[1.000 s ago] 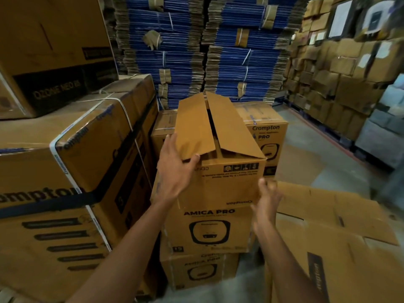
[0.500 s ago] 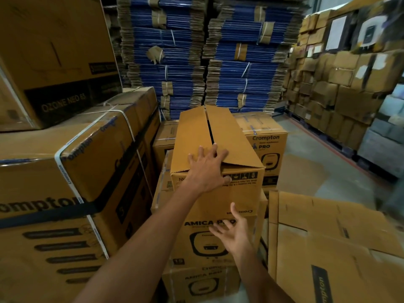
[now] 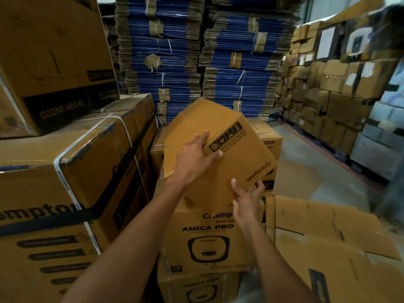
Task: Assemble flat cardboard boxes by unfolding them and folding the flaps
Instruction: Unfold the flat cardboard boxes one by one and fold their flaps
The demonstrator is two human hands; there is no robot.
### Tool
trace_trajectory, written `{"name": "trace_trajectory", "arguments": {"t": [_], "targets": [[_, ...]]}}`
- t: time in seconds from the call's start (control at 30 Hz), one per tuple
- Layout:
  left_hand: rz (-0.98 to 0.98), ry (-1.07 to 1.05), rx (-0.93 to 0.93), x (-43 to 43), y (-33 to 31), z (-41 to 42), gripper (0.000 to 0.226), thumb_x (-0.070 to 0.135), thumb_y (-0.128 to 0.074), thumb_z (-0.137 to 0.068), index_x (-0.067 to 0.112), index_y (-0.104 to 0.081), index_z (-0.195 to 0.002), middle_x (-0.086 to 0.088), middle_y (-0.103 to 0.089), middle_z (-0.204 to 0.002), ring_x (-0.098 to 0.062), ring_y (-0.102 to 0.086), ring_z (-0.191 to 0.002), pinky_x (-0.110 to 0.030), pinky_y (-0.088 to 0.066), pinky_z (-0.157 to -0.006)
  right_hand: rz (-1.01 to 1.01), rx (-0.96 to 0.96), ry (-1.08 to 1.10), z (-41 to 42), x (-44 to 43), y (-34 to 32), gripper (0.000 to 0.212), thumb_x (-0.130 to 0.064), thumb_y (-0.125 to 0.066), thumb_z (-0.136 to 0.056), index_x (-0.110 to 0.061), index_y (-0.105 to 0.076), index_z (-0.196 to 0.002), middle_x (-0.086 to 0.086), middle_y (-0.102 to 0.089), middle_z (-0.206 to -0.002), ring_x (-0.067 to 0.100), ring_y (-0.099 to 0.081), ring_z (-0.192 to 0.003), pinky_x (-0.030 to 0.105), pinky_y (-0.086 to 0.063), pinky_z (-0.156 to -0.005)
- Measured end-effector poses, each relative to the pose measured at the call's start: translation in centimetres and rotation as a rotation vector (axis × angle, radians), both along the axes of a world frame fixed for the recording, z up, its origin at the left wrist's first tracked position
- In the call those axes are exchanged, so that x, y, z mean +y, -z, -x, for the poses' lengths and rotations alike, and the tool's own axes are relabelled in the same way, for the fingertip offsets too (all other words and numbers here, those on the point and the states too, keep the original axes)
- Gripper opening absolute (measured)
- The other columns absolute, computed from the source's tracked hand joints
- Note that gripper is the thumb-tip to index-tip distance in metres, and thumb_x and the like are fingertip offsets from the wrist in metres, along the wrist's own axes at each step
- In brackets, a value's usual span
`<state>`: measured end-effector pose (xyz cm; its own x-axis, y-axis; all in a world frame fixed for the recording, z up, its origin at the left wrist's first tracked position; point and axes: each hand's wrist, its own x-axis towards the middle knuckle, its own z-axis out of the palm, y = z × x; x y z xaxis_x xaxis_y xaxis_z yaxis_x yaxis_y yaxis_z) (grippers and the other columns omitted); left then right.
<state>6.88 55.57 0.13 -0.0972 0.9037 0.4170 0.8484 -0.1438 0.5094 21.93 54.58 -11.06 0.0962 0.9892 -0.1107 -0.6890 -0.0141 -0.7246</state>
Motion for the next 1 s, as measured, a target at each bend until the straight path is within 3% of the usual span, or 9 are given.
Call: {"name": "trace_trajectory", "arguments": {"t": [0.17, 0.3, 0.5, 0.6, 0.77, 0.83, 0.87, 0.93, 1.0], "targets": [[-0.102, 0.046, -0.452, -1.0, -0.5, 1.3, 0.076, 0.067, -0.061, -0.085, 0.041, -0.040, -0.153, 0.007, -0.065, -0.135, -0.022, -0.059, -0.126, -0.051, -0.051, -0.104, -0.217, -0.473, 0.175, -2.4, 1.8, -6.1, 0.081, -0.006, -0.078, -0.084, -0.038, -0.032, -0.143, 0.000, -0.057, -0.138, 0.019, -0.058, -0.121, 0.050, -0.050, -0.103], [-0.197, 0.114, -0.993, -2.6, 1.3, 0.0, 0.031, 0.033, -0.064, -0.100, 0.033, -0.059, -0.130, 0.011, -0.072, -0.114, -0.013, -0.071, -0.104, -0.046, -0.058, -0.095, -0.421, -0.911, 0.223, -4.3, 2.1, -12.5, 0.078, -0.007, -0.076, -0.086, -0.040, -0.037, -0.145, -0.008, -0.058, -0.139, 0.012, -0.057, -0.119, 0.038, -0.047, -0.095], [-0.229, 0.061, -1.476, -2.7, 5.7, -3.4, 0.024, 0.023, -0.061, -0.102, 0.028, -0.064, -0.125, 0.004, -0.073, -0.120, -0.021, -0.067, -0.114, -0.049, -0.054, -0.101, -0.637, -1.380, 0.100, -4.5, 2.0, -17.4, 0.078, -0.015, -0.075, -0.087, -0.042, -0.036, -0.149, -0.008, -0.055, -0.144, 0.010, -0.049, -0.119, 0.038, -0.039, -0.099], [-0.145, 0.021, -1.658, -3.8, 8.4, -5.6, 0.035, 0.017, -0.063, -0.099, 0.020, -0.061, -0.134, 0.000, -0.071, -0.126, -0.021, -0.063, -0.120, -0.045, -0.052, -0.102, -0.715, -1.618, 0.033, -3.4, 1.9, -18.3, 0.080, -0.015, -0.075, -0.088, -0.042, -0.035, -0.152, -0.001, -0.054, -0.147, 0.023, -0.052, -0.130, 0.047, -0.040, -0.107], [0.117, -0.145, -1.707, -4.9, 12.4, -7.4, 0.033, 0.011, -0.069, -0.096, 0.002, -0.062, -0.127, -0.006, -0.071, -0.115, -0.025, -0.067, -0.111, -0.046, -0.055, -0.100, -0.808, -1.902, -0.073, -1.8, 1.4, -15.8, 0.080, -0.004, -0.066, -0.090, -0.044, -0.035, -0.152, -0.003, -0.045, -0.155, 0.023, -0.049, -0.134, 0.038, -0.048, -0.100], [0.343, -0.207, -1.608, -5.4, 13.7, -7.4, 0.015, 0.015, -0.065, -0.100, 0.002, -0.065, -0.106, -0.005, -0.069, -0.093, -0.018, -0.068, -0.084, -0.040, -0.059, -0.093, -0.868, -1.994, -0.144, -1.2, 1.3, -13.9, 0.080, -0.002, -0.065, -0.090, -0.045, -0.036, -0.151, -0.007, -0.041, -0.157, 0.021, -0.048, -0.137, 0.038, -0.050, -0.101], [0.449, -0.184, -1.564, -5.7, 14.4, -7.2, 0.016, 0.019, -0.061, -0.102, 0.004, -0.062, -0.095, -0.002, -0.063, -0.078, -0.015, -0.059, -0.067, -0.036, -0.061, -0.078, -0.904, -2.037, -0.166, -0.9, 1.3, -12.8, 0.081, -0.001, -0.065, -0.089, -0.044, -0.036, -0.151, -0.008, -0.039, -0.158, 0.021, -0.046, -0.139, 0.038, -0.049, -0.103], [0.606, -0.133, -1.499, -6.0, 15.4, -6.5, 0.019, 0.018, -0.054, -0.105, 0.005, -0.058, -0.091, -0.003, -0.054, -0.063, -0.015, -0.044, -0.053, -0.032, -0.046, -0.059, -0.970, -2.094, -0.204, -0.5, 1.4, -10.1, 0.080, 0.000, -0.066, -0.088, -0.042, -0.038, -0.151, -0.008, -0.037, -0.160, 0.019, -0.040, -0.145, 0.038, -0.039, -0.113], [0.689, -0.131, -1.338, -6.4, 15.6, -5.9, 0.013, 0.014, -0.055, -0.103, 0.006, -0.064, -0.103, -0.004, -0.062, -0.072, -0.017, -0.055, -0.064, -0.035, -0.053, -0.073, -1.005, -2.112, -0.229, -0.9, 1.5, -7.4, 0.079, 0.000, -0.066, -0.089, -0.038, -0.037, -0.152, -0.008, -0.034, -0.162, 0.016, -0.031, -0.150, 0.034, -0.020, -0.121]]}}
